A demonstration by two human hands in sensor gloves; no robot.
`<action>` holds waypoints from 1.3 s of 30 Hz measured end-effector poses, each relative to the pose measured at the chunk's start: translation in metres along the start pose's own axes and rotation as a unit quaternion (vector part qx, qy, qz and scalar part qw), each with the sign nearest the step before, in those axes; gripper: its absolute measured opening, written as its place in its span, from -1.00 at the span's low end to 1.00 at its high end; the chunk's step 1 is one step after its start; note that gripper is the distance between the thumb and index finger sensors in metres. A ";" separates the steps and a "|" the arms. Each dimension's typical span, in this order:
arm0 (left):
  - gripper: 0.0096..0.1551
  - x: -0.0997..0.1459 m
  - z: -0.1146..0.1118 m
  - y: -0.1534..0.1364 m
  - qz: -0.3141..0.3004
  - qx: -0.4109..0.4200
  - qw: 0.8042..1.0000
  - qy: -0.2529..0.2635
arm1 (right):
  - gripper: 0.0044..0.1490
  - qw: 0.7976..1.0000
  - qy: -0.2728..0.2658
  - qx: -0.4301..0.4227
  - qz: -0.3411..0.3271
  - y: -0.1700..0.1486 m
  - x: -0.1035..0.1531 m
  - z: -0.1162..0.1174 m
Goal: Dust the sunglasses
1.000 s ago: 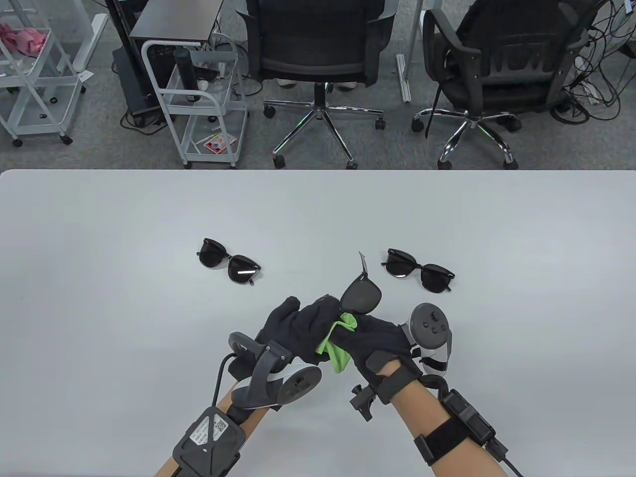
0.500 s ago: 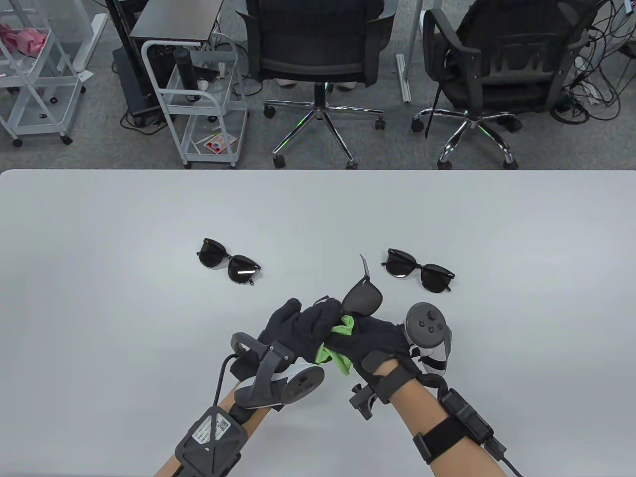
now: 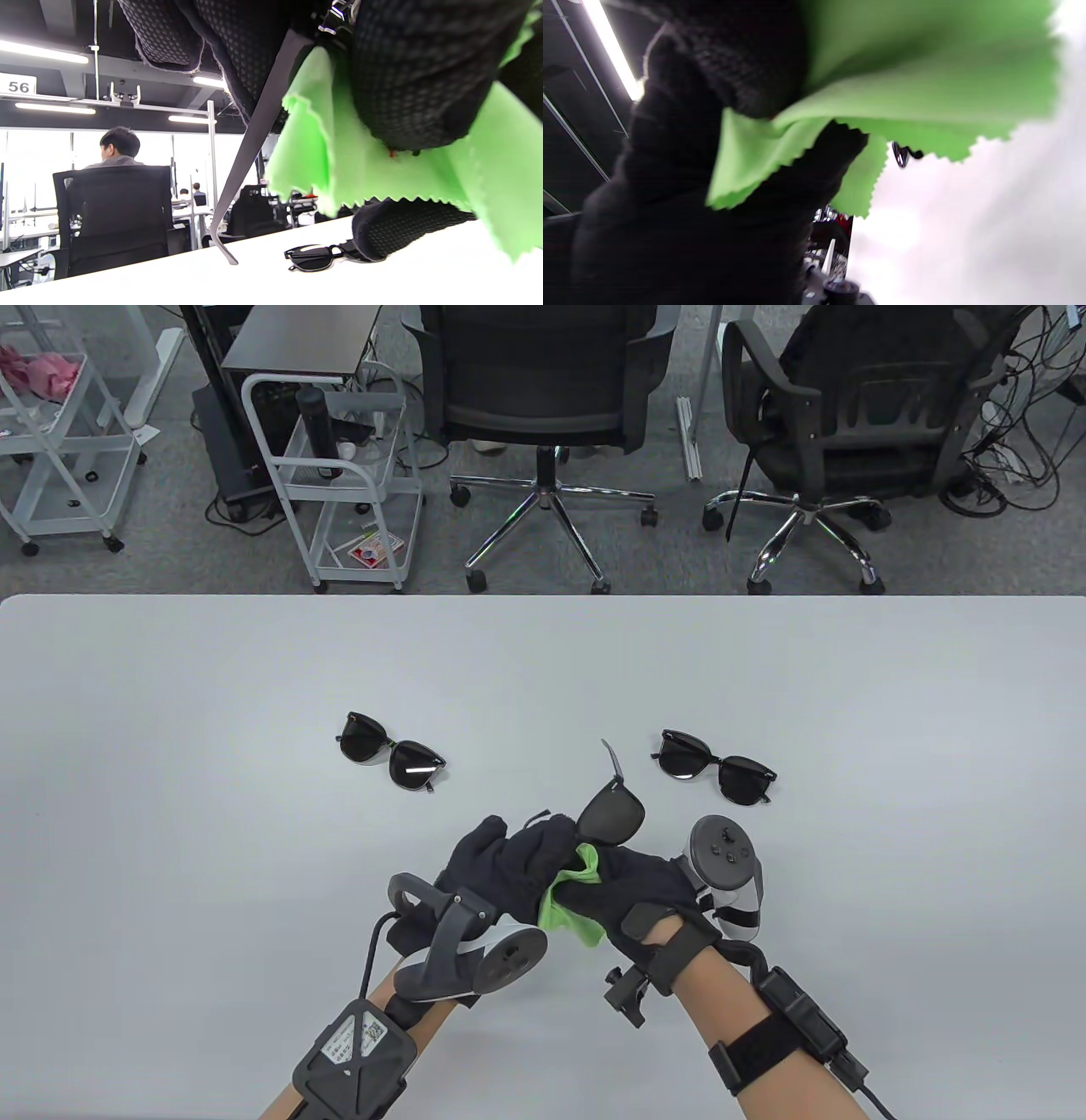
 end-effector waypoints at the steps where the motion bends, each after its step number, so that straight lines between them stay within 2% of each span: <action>1: 0.21 -0.001 0.001 0.002 -0.002 0.004 1.000 0.001 | -0.51 1.000 -0.011 0.003 0.000 0.000 0.001 -0.002; 2: 0.21 -0.001 0.001 0.003 0.000 0.006 1.000 0.004 | -0.50 1.000 -0.024 -0.003 -0.002 0.000 0.002 -0.003; 6: 0.21 -0.001 0.001 -0.001 0.004 0.005 1.000 0.003 | -0.47 0.999 -0.018 -0.027 -0.007 0.000 0.002 -0.002; 10: 0.21 0.003 0.002 -0.003 0.002 -0.011 1.000 0.000 | -0.45 0.996 0.019 -0.087 0.008 -0.004 0.001 0.008; 12: 0.21 0.003 0.001 -0.002 -0.002 -0.014 1.000 -0.003 | -0.46 0.997 0.031 -0.067 0.010 -0.004 0.000 0.008; 17: 0.22 0.000 0.002 0.003 -0.009 -0.009 1.000 0.003 | -0.52 1.000 -0.005 0.023 -0.010 0.004 0.001 -0.001; 19: 0.22 -0.001 0.002 0.003 -0.005 -0.002 1.000 0.004 | -0.50 1.000 -0.018 0.000 -0.009 0.003 0.002 -0.002; 26: 0.22 0.004 -0.002 0.000 -0.011 -0.028 0.999 -0.011 | -0.44 0.997 0.031 -0.076 0.015 -0.008 0.001 0.009; 28: 0.22 0.004 -0.002 0.000 -0.018 -0.035 0.999 -0.013 | -0.46 0.997 0.046 -0.062 0.019 -0.009 0.001 0.010; 33: 0.22 0.001 0.000 0.003 -0.016 -0.024 1.000 -0.005 | -0.51 1.000 0.008 0.022 -0.001 0.001 0.000 0.002; 39: 0.23 0.002 -0.002 -0.001 -0.005 -0.008 1.000 -0.005 | -0.45 1.000 0.001 -0.007 -0.005 0.001 0.002 0.002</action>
Point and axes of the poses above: the tracker on the back of each hand, its own y axis roughly to the thumb side, its own x axis roughly from the fingertips to the wrist, z = x × y, the point moved 3 cm from there along -x, roughly from the wrist to the fingertips, and after that the axes turned 15 degrees about -z, right-handed, at the moved point
